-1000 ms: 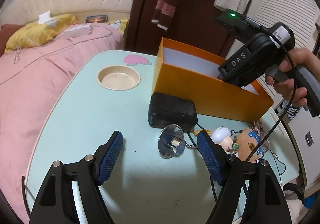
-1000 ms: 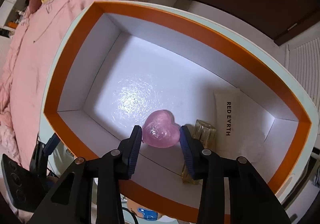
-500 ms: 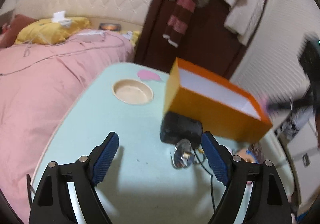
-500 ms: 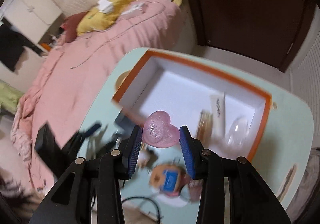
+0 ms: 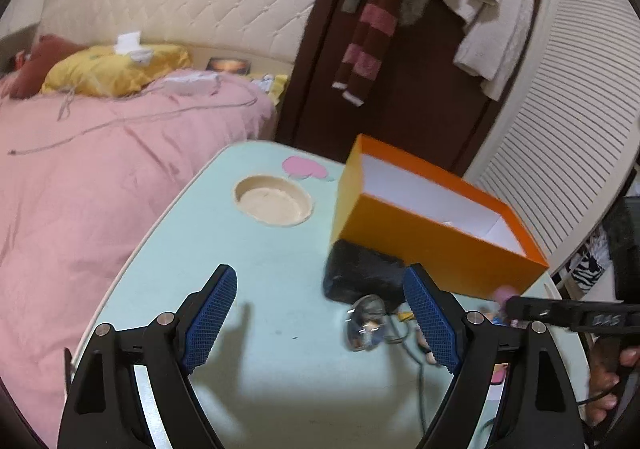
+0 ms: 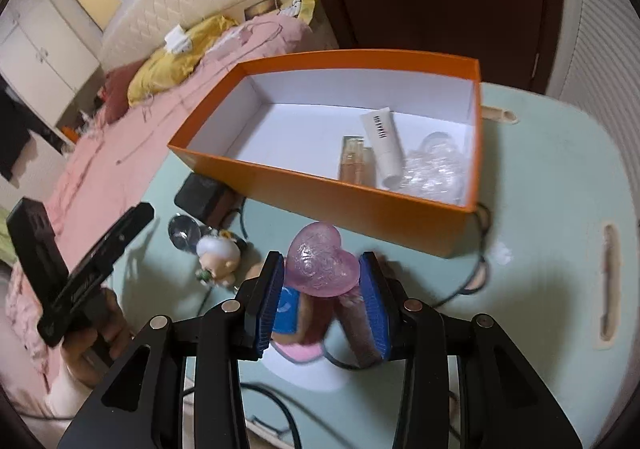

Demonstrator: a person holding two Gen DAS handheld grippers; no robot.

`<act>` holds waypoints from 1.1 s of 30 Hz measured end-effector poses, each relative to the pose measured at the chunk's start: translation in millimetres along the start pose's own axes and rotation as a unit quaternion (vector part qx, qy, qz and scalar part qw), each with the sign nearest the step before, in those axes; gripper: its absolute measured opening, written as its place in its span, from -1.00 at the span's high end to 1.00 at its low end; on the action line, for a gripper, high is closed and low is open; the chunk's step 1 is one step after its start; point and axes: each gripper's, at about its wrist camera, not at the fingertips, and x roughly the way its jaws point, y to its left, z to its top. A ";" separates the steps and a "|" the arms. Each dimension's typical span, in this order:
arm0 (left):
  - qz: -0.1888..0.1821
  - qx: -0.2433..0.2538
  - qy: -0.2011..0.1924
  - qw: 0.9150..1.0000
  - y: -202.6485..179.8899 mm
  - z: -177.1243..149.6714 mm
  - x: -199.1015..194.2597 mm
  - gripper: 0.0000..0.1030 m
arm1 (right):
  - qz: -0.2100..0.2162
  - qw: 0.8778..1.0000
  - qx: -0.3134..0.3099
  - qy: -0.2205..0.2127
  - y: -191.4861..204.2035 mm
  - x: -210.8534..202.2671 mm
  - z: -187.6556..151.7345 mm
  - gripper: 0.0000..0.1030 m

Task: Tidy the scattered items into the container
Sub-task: 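Set the pink heart on the table with the right gripper, then grasp the glass perfume bottle in the box with the left gripper and lift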

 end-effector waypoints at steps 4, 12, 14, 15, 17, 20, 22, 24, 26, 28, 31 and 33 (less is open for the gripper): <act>-0.016 0.036 -0.002 0.999 -21.4 23.1 -7.2 -0.65 | 0.007 0.999 0.011 -0.032 1.7 2.9 -3.3 0.19; -0.105 0.120 0.145 0.976 -114.4 91.7 45.5 -0.65 | 0.045 0.987 0.050 -0.146 -20.6 -29.9 -34.3 -0.05; -0.116 0.125 0.204 0.964 -137.6 99.0 73.6 -0.62 | 0.052 0.985 0.052 -0.157 -25.4 -34.5 -36.3 -0.05; -0.113 0.127 0.234 0.957 -148.5 101.0 88.6 -0.57 | 0.055 0.984 0.053 -0.159 -27.5 -35.3 -35.8 -0.05; -0.087 0.143 0.290 0.942 -167.8 99.1 116.8 -0.29 | 0.060 0.984 0.059 -0.158 -32.8 -34.7 -34.9 -0.05; -0.056 0.167 0.350 0.920 -188.6 85.1 147.8 -0.20 | 0.078 0.983 0.077 -0.149 -40.6 -30.4 -34.6 -0.05; -0.036 0.174 0.376 0.909 -196.4 75.3 163.3 -0.14 | 0.089 0.982 0.081 -0.147 -42.3 -31.6 -34.9 -0.05; -0.018 0.182 0.394 0.901 -200.1 63.4 175.7 0.03 | 0.098 0.980 0.080 -0.152 -41.9 -35.8 -35.1 -0.05; -0.016 0.183 0.414 0.892 -200.4 50.3 186.4 0.22 | 0.106 0.979 0.077 -0.157 -40.9 -40.3 -35.6 -0.05; -0.017 0.176 0.415 0.892 -198.4 48.5 188.6 0.47 | 0.115 0.977 0.075 -0.160 -39.6 -43.5 -35.7 -0.05; -0.021 0.178 0.413 0.893 -196.4 47.7 186.4 0.57 | 0.122 0.976 0.073 -0.165 -38.4 -46.6 -35.1 -0.05; -0.024 0.175 0.413 0.894 -193.3 48.4 184.3 0.59 | 0.122 0.976 0.073 -0.167 -38.8 -47.4 -34.9 -0.05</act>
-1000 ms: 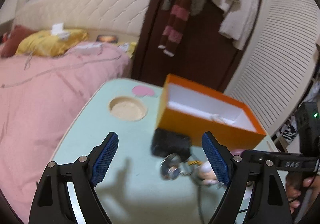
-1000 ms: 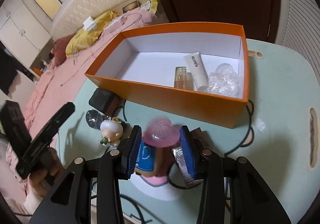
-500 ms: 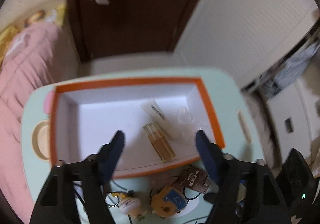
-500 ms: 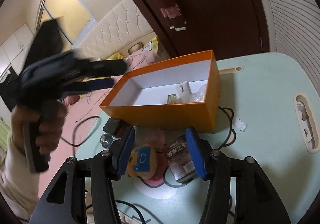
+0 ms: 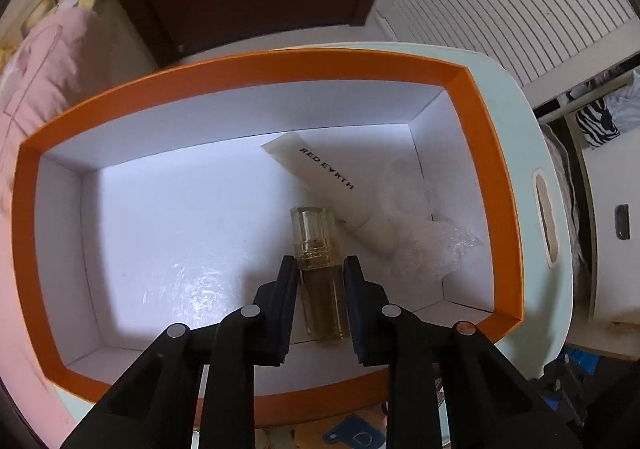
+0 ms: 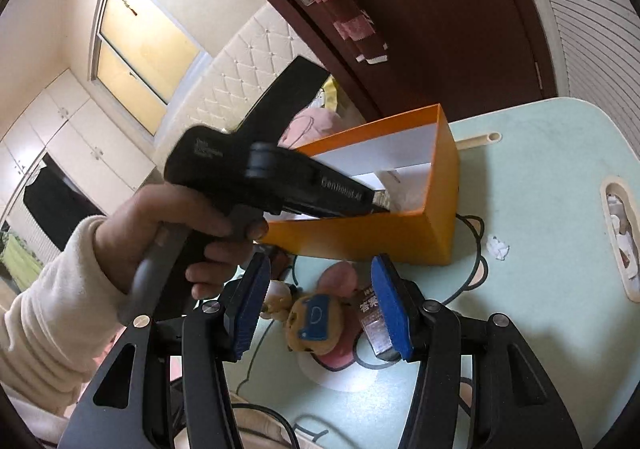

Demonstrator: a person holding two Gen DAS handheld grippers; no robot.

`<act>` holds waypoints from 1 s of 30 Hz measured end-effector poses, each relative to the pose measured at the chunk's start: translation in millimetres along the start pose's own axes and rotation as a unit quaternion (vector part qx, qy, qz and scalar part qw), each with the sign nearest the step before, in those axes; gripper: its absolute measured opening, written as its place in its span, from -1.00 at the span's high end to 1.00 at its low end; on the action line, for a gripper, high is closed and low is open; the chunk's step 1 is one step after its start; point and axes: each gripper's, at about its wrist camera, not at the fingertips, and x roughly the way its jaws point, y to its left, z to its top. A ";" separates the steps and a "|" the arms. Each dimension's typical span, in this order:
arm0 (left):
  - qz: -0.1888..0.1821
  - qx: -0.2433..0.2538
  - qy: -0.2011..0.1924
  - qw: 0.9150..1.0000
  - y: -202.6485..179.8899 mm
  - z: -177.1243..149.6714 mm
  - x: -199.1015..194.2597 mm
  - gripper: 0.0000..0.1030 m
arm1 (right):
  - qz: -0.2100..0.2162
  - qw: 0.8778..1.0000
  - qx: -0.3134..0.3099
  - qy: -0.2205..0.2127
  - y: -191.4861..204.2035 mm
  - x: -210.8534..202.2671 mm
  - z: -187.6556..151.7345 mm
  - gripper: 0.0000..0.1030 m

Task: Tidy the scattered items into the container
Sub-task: 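Grasp the glass perfume bottle in the box with the left gripper and lift, then stand the perfume bottle on the table with the left gripper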

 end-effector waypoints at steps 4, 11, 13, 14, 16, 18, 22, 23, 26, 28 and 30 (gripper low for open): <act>-0.023 -0.017 -0.015 0.999 13.1 -7.0 -7.1 0.68 | -0.001 1.000 0.009 -0.002 -2.9 2.1 0.6 -0.05; -0.096 -0.033 -0.124 0.987 39.2 -45.7 -89.4 0.68 | -0.009 1.000 0.007 -0.003 -2.9 7.6 -3.7 -0.05; -0.110 -0.031 -0.148 0.982 46.1 -65.0 -109.0 0.68 | -0.010 1.000 0.009 -0.001 -4.3 10.4 -4.8 -0.05; -0.113 -0.029 -0.159 0.980 50.3 -78.8 -116.4 0.68 | -0.011 1.000 0.009 -0.001 -4.6 10.9 -5.0 -0.05; -0.115 -0.030 -0.177 0.977 58.0 -105.7 -124.4 0.68 | -0.012 1.000 0.006 -0.003 -4.7 10.8 -5.3 -0.05; -0.110 -0.038 -0.180 0.977 70.2 -133.4 -118.2 0.68 | -0.016 1.000 -0.002 -0.008 -3.3 9.2 -5.2 -0.05; -0.104 -0.073 -0.153 0.980 83.4 -179.1 -72.2 0.68 | -0.012 1.000 -0.018 -0.008 2.0 8.0 -1.0 -0.05; -0.099 -0.078 -0.152 0.980 86.0 -188.0 -62.2 0.68 | -0.013 0.999 -0.031 -0.006 7.0 8.3 2.9 -0.05; -0.059 -0.074 -0.181 0.979 82.3 -198.6 -47.2 0.68 | -0.033 0.997 -0.077 -0.001 25.3 10.9 20.0 -0.05; -0.033 -0.074 -0.197 0.977 79.6 -200.6 -42.9 0.68 | -0.063 0.993 -0.102 0.015 35.5 19.9 39.8 -0.05; -0.014 -0.078 -0.205 0.975 82.6 -198.6 -42.0 0.68 | -0.114 0.985 -0.111 0.070 40.3 43.3 65.8 -0.05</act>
